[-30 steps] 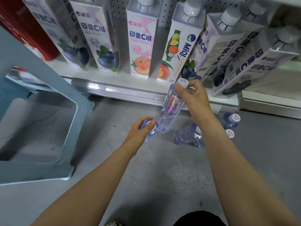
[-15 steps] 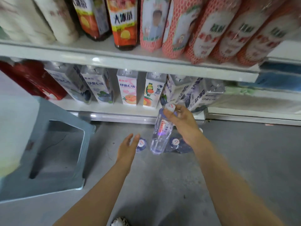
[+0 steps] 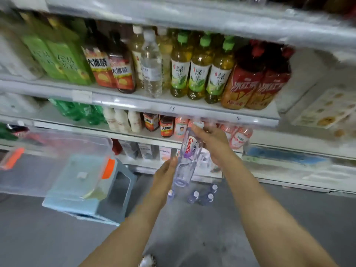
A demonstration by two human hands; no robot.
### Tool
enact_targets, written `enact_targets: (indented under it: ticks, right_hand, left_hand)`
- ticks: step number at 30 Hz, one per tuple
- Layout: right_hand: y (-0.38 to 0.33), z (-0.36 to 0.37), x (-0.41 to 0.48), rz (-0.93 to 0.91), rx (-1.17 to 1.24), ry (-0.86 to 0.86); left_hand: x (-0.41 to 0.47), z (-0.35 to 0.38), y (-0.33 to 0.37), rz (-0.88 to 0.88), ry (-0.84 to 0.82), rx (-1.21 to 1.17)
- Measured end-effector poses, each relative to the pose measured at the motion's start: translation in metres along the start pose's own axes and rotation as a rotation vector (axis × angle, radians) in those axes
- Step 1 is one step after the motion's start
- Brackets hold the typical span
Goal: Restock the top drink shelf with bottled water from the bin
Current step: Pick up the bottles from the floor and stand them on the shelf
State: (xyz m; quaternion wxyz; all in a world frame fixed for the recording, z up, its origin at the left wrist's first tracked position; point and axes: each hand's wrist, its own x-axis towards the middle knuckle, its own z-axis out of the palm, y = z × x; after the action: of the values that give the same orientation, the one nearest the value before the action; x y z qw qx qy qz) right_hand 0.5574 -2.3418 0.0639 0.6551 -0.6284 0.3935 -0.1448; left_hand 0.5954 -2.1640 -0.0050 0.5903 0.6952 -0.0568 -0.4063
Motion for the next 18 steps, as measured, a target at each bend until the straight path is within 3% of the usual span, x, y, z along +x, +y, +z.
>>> enact_targets:
  ticks: [8, 18]
  right_hand:
    - [-0.204, -0.027, -0.078, -0.32, 0.031, -0.012]
    - [-0.409, -0.044, -0.157, -0.648, 0.059, -0.014]
  left_hand:
    - [-0.085, 0.02, 0.174, 0.289, -0.018, -0.046]
    - [-0.167, 0.026, 0.336, 0.726, -0.117, -0.007]
